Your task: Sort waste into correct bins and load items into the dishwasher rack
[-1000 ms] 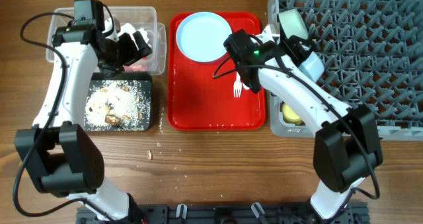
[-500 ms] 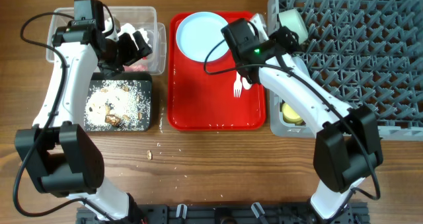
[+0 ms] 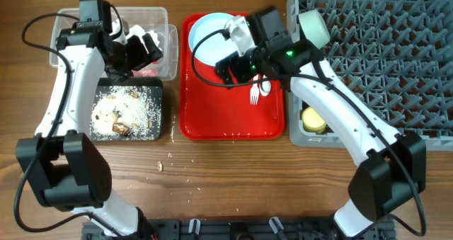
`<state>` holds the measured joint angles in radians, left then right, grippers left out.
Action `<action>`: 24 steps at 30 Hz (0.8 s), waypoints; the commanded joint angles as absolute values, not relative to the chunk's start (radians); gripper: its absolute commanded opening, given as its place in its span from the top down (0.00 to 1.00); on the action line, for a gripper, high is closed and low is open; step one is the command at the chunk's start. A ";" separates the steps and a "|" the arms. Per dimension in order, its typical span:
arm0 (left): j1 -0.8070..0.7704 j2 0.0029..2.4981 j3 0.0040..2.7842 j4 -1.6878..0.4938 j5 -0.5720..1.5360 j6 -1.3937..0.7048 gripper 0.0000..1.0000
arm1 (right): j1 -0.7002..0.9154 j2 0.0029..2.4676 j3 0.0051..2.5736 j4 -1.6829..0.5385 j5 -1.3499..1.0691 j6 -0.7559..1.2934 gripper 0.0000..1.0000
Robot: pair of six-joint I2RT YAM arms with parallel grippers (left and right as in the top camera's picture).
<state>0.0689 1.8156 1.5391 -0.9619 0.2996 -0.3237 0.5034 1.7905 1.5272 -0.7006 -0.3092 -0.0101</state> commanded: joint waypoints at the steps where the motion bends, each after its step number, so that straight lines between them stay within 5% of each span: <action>1: 0.074 1.812 1.543 -0.962 0.294 -0.322 0.00 | 0.502 1.778 1.543 -0.750 -0.326 0.310 0.00; 11: 0.074 1.812 1.543 -0.962 0.294 -0.322 0.00 | 0.355 1.900 1.665 -0.623 -0.203 0.461 0.05; 19: 0.074 1.812 1.543 -0.962 0.294 -0.322 0.00 | 0.390 2.200 1.665 -0.431 -0.143 0.739 0.45; 24: 0.074 1.812 1.543 -0.962 0.294 -0.322 0.00 | 0.405 2.238 1.665 -0.431 -0.068 0.789 0.51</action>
<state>0.0689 1.8156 1.5391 -0.9623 0.2996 -0.3237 0.3973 2.2265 1.6588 -0.4397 -0.1463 0.7185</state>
